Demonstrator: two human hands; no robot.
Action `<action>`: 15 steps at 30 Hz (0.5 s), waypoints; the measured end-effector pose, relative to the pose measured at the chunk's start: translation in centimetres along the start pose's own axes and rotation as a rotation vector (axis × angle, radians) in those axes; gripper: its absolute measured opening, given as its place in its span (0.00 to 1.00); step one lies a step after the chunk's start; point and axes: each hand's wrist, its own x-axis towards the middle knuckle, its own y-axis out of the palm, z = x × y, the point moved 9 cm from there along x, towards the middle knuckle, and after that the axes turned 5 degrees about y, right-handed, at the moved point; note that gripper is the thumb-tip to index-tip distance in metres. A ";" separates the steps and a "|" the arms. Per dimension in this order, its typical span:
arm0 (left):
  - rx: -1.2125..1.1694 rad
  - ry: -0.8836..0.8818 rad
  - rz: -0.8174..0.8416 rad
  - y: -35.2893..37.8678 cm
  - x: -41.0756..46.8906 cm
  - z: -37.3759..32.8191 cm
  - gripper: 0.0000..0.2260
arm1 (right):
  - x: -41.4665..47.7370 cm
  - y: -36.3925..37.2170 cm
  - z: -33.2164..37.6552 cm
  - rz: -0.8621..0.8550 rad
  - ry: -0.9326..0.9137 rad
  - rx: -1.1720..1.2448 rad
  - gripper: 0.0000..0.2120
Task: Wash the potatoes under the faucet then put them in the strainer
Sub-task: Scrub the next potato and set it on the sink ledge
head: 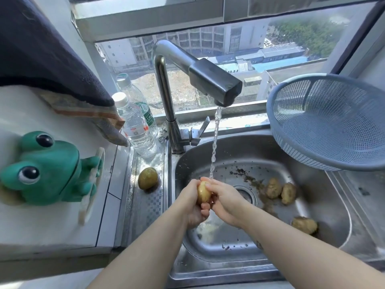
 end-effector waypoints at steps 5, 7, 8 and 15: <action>0.006 0.040 -0.090 -0.4 0.1 0.0 0.14 | 0.3 -0.3 0.0 -0.133 -0.012 -0.016 0.12; -0.003 0.018 -0.074 -0.3 0.1 -0.2 0.15 | 0.2 -0.5 0.3 -0.125 -0.008 -0.008 0.12; -0.003 0.008 -0.060 -0.3 0.1 -0.3 0.16 | 0.1 -0.5 0.5 -0.104 -0.008 0.003 0.13; 0.044 -0.005 -0.007 0.3 0.1 -1.0 0.18 | -0.6 0.0 1.5 -0.004 0.003 0.010 0.11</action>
